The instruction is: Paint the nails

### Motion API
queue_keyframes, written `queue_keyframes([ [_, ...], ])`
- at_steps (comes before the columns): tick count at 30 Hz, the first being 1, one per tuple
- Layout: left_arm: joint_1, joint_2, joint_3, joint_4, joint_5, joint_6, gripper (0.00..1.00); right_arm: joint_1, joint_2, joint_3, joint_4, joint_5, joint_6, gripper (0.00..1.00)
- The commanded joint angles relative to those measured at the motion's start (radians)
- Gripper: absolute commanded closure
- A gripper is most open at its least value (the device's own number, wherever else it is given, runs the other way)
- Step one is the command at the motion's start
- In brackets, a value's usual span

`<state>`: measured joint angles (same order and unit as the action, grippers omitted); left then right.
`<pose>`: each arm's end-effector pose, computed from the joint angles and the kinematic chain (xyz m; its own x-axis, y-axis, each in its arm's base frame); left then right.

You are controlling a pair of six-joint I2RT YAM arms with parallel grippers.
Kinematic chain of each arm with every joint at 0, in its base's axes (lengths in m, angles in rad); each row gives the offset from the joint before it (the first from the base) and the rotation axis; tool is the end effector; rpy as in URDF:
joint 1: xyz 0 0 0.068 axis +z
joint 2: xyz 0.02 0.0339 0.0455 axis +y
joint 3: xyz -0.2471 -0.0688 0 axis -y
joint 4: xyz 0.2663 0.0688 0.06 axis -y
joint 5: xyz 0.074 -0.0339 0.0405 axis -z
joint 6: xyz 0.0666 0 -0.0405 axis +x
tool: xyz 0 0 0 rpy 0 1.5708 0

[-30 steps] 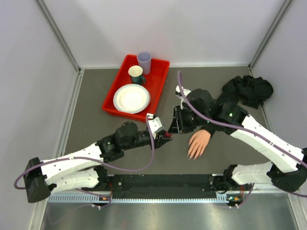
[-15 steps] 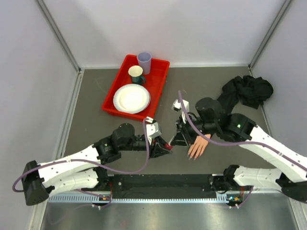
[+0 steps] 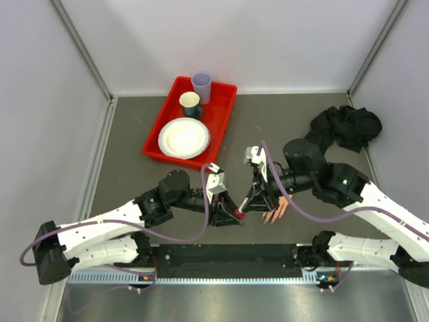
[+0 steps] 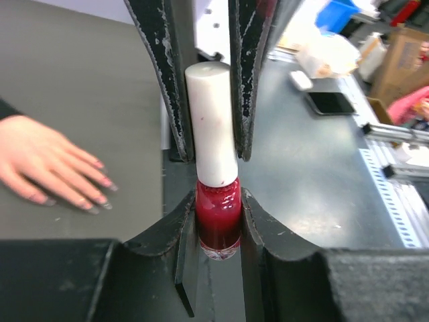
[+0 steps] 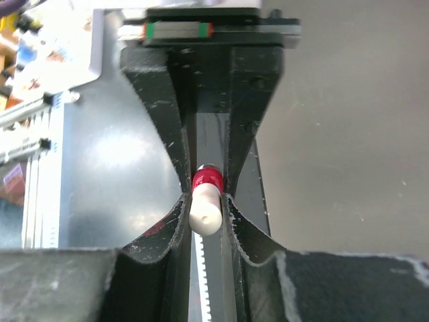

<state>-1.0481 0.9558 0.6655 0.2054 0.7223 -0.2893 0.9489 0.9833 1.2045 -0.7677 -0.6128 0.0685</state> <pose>0.0983 -0.2588 0.2861 -0.3199 0.1264 -0.9390 0.9262 -0.1671 -0.3380 0.1084 0.2169 0.3694 -0.3672 -0.4161 -0.8319 -0.9282 0.1059 0.3567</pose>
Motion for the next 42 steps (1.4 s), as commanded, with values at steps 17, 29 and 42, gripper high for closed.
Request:
queue_keyframes([
  [17,-0.015,0.035,0.071,-0.052,-0.607,0.277,1.00,0.011,0.181,0.282,-0.194,0.601,0.530,0.44],
  [29,-0.015,0.001,0.043,-0.031,-0.615,0.271,1.00,0.019,0.238,0.277,-0.174,0.568,0.507,0.63],
  [42,-0.015,-0.063,0.020,-0.046,-0.358,0.210,1.00,0.019,0.175,0.185,-0.062,0.365,0.291,1.00],
])
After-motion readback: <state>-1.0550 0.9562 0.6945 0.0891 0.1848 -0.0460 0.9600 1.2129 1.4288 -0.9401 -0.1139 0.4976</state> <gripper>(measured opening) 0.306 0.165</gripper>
